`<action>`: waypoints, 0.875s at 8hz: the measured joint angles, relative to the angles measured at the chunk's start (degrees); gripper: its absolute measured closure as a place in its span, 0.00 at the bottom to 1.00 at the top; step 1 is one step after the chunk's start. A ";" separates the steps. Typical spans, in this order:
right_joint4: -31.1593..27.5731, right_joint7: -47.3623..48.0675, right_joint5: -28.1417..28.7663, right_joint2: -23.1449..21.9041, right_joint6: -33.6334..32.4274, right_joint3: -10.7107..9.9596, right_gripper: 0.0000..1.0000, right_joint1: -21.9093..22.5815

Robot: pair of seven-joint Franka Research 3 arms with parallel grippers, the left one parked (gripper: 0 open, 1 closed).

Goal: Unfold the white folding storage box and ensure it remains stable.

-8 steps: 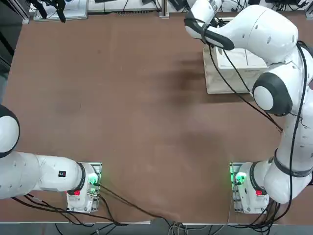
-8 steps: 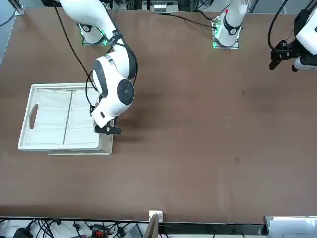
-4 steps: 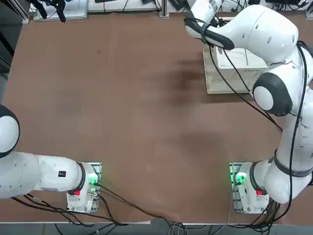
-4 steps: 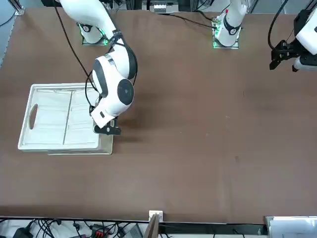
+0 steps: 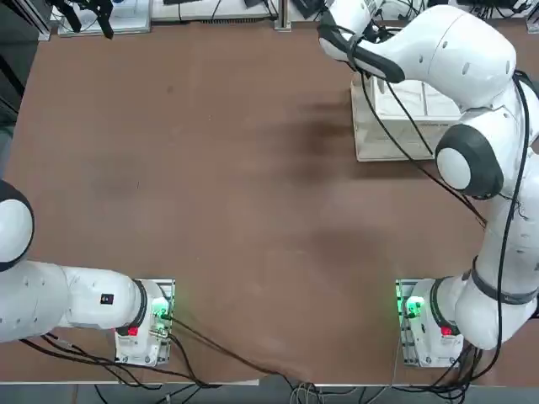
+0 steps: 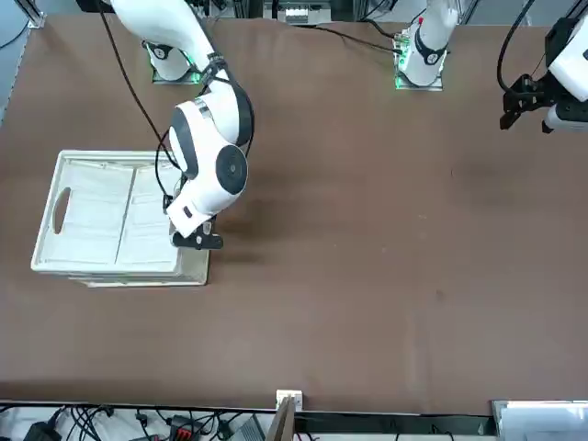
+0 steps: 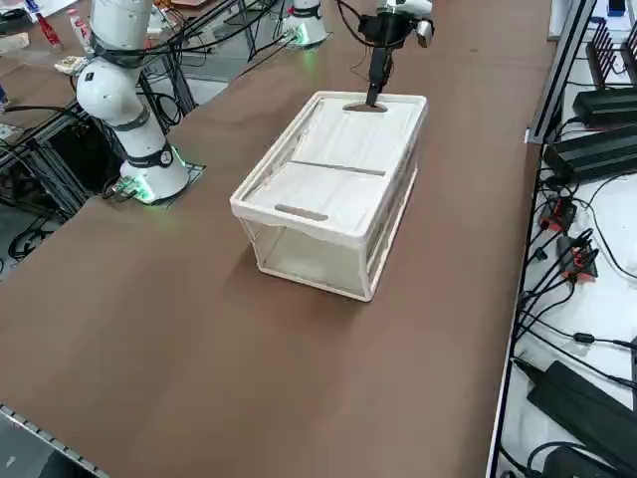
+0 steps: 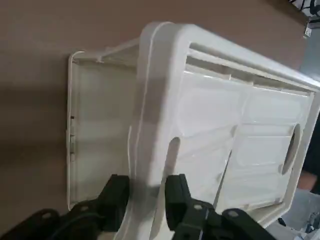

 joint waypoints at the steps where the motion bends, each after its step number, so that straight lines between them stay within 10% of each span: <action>1: 1.15 -0.30 -0.04 -0.04 -0.15 0.12 0.55 0.10; 7: 4.02 -2.42 -2.02 -1.03 -4.03 -1.31 0.41 0.11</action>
